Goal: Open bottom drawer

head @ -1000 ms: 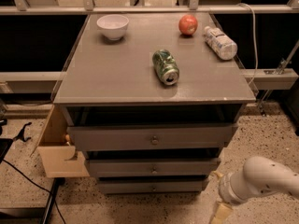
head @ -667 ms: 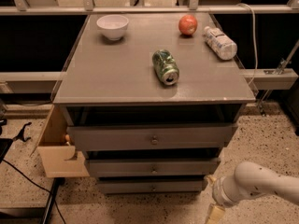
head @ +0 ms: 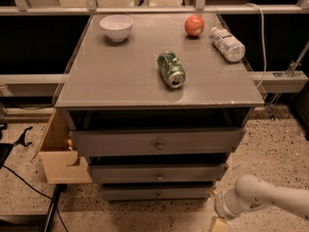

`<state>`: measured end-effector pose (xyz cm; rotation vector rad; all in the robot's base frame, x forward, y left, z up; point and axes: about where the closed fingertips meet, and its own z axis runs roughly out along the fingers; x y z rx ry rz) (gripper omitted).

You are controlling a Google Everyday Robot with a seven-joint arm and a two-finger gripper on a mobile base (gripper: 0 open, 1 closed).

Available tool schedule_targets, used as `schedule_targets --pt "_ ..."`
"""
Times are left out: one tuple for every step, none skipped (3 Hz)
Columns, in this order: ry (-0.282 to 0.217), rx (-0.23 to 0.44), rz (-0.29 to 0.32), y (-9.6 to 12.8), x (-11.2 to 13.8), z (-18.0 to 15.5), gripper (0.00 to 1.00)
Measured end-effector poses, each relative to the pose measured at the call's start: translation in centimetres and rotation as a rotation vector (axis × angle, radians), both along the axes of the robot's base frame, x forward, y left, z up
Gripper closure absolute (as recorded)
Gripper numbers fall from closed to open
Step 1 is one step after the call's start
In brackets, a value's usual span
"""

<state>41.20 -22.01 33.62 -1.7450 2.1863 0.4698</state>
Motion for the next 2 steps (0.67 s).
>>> schedule_targets --pt "-0.011 -0.002 0.007 0.3 0.5 -1.5 0.0" --pt "-0.024 0.01 0.01 0.5 1.4 -3.8 0.0"
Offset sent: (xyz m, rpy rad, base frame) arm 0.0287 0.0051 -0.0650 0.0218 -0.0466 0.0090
